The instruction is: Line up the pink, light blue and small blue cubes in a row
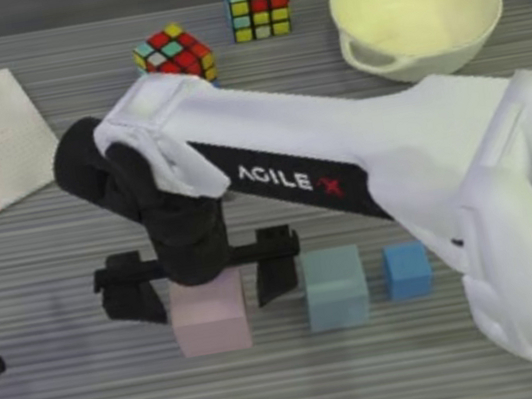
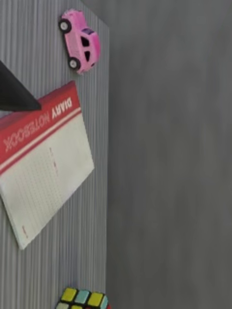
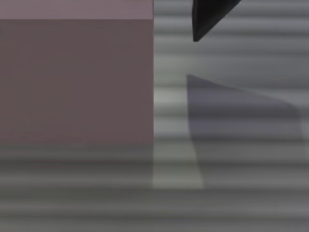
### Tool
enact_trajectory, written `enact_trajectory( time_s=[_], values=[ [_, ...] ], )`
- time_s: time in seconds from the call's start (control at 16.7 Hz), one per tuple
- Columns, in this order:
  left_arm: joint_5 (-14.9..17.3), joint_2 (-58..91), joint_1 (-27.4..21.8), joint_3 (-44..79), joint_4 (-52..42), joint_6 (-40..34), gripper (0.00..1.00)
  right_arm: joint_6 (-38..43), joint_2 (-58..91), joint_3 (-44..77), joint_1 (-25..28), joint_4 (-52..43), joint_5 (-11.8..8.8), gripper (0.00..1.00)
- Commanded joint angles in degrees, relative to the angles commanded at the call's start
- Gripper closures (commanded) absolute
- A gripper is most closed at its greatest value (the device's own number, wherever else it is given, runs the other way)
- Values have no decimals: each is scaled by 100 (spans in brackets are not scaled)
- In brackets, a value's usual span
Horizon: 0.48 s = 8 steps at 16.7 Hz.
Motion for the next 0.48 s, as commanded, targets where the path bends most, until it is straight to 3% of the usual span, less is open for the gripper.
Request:
enact_trajectory(
  time_s=[0.48],
  values=[
    [0, 0, 0, 0, 0, 0, 0, 11, 153, 842, 20, -702, -2, 0]
  ],
)
